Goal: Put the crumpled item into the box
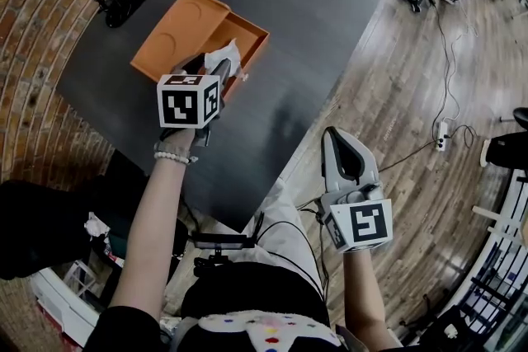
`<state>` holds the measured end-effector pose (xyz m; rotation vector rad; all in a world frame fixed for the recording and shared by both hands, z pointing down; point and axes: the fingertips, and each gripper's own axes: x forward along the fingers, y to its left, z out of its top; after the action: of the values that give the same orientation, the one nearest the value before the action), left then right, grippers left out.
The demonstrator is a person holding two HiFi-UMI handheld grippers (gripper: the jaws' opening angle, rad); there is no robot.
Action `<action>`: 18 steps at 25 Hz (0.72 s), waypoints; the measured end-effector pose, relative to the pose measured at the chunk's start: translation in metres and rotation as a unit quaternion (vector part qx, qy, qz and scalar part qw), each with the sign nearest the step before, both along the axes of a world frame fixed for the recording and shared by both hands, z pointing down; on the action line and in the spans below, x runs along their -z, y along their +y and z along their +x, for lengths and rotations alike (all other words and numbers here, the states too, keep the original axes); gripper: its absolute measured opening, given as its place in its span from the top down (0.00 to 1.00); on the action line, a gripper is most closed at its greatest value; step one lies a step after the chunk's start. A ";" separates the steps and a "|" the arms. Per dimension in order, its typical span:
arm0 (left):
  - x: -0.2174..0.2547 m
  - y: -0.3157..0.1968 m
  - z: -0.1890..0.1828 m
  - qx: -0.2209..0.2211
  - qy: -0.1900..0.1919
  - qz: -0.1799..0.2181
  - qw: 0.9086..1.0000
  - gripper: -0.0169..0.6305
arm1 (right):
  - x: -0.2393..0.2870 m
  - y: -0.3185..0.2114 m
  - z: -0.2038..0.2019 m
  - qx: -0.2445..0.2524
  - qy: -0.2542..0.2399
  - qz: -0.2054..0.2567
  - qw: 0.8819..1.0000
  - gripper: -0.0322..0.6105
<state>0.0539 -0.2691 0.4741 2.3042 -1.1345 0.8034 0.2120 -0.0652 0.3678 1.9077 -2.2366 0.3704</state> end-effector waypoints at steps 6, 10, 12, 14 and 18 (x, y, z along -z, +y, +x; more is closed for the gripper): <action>0.023 0.013 -0.018 -0.005 0.006 0.037 0.999 0.66 | 0.013 0.000 -0.019 0.017 0.002 0.015 1.000 0.94; 0.044 0.025 -0.034 -0.006 0.009 0.072 0.997 0.76 | 0.023 -0.004 -0.034 0.035 0.005 0.027 0.999 0.94; 0.056 0.033 -0.042 -0.008 0.009 0.092 0.996 0.86 | 0.030 -0.004 -0.042 0.043 0.007 0.033 0.999 0.94; 0.070 0.045 -0.050 -0.014 0.008 0.111 0.994 0.91 | 0.037 -0.003 -0.051 0.049 0.007 0.039 0.998 0.94; 0.102 0.069 -0.064 -0.024 0.017 0.145 0.989 0.96 | 0.052 -0.002 -0.068 0.066 0.010 0.054 0.996 0.94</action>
<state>-0.0101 -0.1998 0.3725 2.5795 -1.2566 0.6495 0.1444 -0.0669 0.3157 1.7900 -2.3988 0.2139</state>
